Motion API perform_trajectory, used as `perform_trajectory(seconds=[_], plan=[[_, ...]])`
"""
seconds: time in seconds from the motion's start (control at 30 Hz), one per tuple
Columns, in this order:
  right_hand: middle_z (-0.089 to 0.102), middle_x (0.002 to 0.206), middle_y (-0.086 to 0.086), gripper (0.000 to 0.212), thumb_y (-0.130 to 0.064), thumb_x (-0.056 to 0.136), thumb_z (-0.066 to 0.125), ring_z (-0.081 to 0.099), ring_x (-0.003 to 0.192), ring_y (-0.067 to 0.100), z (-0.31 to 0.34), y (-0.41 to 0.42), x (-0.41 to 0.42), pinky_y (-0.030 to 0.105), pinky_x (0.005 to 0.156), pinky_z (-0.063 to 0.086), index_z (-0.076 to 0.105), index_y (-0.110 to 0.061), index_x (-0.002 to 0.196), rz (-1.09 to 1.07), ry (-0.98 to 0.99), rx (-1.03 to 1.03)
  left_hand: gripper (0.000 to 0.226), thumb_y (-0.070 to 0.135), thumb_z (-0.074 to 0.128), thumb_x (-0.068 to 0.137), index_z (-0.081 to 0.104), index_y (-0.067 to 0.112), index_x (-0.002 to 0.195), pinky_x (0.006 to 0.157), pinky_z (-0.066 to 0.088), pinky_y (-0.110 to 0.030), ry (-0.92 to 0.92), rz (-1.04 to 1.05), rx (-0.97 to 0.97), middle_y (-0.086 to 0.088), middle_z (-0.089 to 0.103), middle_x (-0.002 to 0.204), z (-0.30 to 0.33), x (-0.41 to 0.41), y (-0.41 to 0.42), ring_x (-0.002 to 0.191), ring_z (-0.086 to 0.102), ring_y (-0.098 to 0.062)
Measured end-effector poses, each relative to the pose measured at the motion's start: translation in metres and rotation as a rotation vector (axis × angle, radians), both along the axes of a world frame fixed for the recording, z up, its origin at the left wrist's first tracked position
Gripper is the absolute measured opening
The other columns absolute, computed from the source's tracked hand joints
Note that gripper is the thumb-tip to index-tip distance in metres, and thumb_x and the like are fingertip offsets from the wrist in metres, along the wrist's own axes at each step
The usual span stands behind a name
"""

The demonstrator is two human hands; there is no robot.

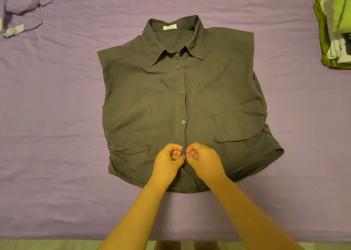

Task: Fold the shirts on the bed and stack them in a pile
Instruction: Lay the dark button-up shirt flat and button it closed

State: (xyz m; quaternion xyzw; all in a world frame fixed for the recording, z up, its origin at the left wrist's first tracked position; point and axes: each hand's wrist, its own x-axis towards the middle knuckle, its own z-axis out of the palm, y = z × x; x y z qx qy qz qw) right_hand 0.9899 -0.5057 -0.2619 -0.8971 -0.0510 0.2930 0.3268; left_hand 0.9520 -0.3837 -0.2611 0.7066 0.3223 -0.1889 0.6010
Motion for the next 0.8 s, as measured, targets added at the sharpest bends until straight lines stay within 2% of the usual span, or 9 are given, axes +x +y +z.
perform_trajectory(seconds=[0.07, 0.13, 0.27, 0.33, 0.43, 0.5, 0.57, 0.7, 0.8], plan=[[0.067, 0.096, 0.005, 0.016, -0.016, 0.091, 0.056, 0.057, 0.081, 0.012, 0.0, -0.004, 0.002, 0.024, 0.075, 0.047, 0.066, -0.01, 0.102, -0.041, 0.041, 0.048, 0.027, -0.003, 0.063, 0.083, 0.057, 0.023, 0.085, 0.064, 0.047, -0.012, -0.03, 0.014, 0.065, 0.003, 0.054, 0.073, -0.001, 0.0, -0.005, 0.065, 0.049, -0.007], [0.068, 0.094, 0.005, 0.016, -0.017, 0.092, 0.056, 0.054, 0.078, 0.009, -0.001, -0.007, 0.004, 0.012, 0.069, 0.044, 0.066, -0.01, 0.101, -0.059, 0.08, 0.097, 0.025, -0.002, 0.063, 0.083, 0.057, 0.022, 0.085, 0.064, 0.047, -0.012, -0.043, 0.053, 0.1, 0.004, 0.055, 0.073, 0.0, -0.002, -0.008, 0.065, 0.05, -0.008], [0.065, 0.09, 0.0, 0.016, -0.017, 0.092, 0.056, 0.053, 0.075, 0.004, -0.002, -0.011, 0.003, 0.002, 0.063, 0.039, 0.067, -0.01, 0.103, -0.066, 0.114, 0.152, 0.02, 0.0, 0.064, 0.084, 0.06, 0.017, 0.091, 0.074, 0.053, -0.024, -0.02, 0.095, 0.107, 0.003, 0.061, 0.078, -0.001, -0.003, -0.011, 0.072, 0.057, -0.013], [0.062, 0.083, -0.004, 0.015, -0.016, 0.092, 0.057, 0.053, 0.07, 0.0, -0.003, -0.012, 0.002, 0.003, 0.063, 0.04, 0.067, -0.01, 0.101, -0.087, 0.115, 0.175, 0.015, 0.0, 0.063, 0.085, 0.063, 0.009, 0.096, 0.072, 0.056, -0.027, 0.002, 0.118, 0.063, -0.002, 0.062, 0.077, 0.0, -0.003, -0.011, 0.072, 0.062, -0.016], [0.057, 0.077, -0.009, 0.013, -0.014, 0.092, 0.057, 0.053, 0.069, 0.0, -0.004, -0.014, 0.001, 0.006, 0.065, 0.042, 0.067, -0.009, 0.099, -0.106, 0.104, 0.2, 0.013, -0.001, 0.06, 0.088, 0.063, 0.003, 0.1, 0.063, 0.056, -0.018, 0.026, 0.163, -0.034, -0.005, 0.064, 0.075, 0.003, -0.002, -0.008, 0.061, 0.065, -0.007], [0.056, 0.074, -0.01, 0.012, -0.013, 0.092, 0.057, 0.053, 0.07, 0.003, -0.003, -0.015, 0.0, 0.015, 0.07, 0.046, 0.066, -0.009, 0.098, -0.124, 0.106, 0.215, 0.015, -0.001, 0.056, 0.09, 0.064, 0.004, 0.101, 0.062, 0.055, -0.015, 0.042, 0.18, -0.082, -0.005, 0.066, 0.079, 0.005, -0.002, -0.006, 0.058, 0.066, -0.004], [0.055, 0.073, -0.013, 0.011, -0.013, 0.092, 0.057, 0.054, 0.071, 0.005, -0.003, -0.016, -0.001, 0.018, 0.071, 0.047, 0.066, -0.009, 0.096, -0.145, 0.11, 0.229, 0.017, -0.003, 0.053, 0.091, 0.066, 0.003, 0.1, 0.063, 0.056, -0.017, 0.062, 0.204, -0.131, -0.009, 0.067, 0.08, 0.006, -0.001, -0.004, 0.062, 0.067, -0.006], [0.057, 0.074, -0.012, 0.011, -0.012, 0.092, 0.056, 0.055, 0.072, 0.003, -0.003, -0.016, 0.0, 0.012, 0.069, 0.046, 0.066, -0.01, 0.097, -0.151, 0.123, 0.254, 0.017, -0.003, 0.054, 0.09, 0.066, -0.001, 0.103, 0.068, 0.058, -0.024, 0.089, 0.198, -0.204, -0.02, 0.069, 0.088, 0.006, 0.0, -0.003, 0.075, 0.068, -0.016], [0.059, 0.076, -0.007, 0.012, -0.009, 0.092, 0.055, 0.058, 0.075, 0.008, -0.002, -0.017, 0.001, 0.022, 0.075, 0.05, 0.066, -0.008, 0.097, -0.16, 0.139, 0.277, 0.012, -0.001, 0.061, 0.088, 0.065, -0.003, 0.098, 0.067, 0.058, -0.024, 0.085, 0.169, -0.211, -0.016, 0.067, 0.081, 0.004, 0.003, -0.004, 0.071, 0.067, -0.014]])
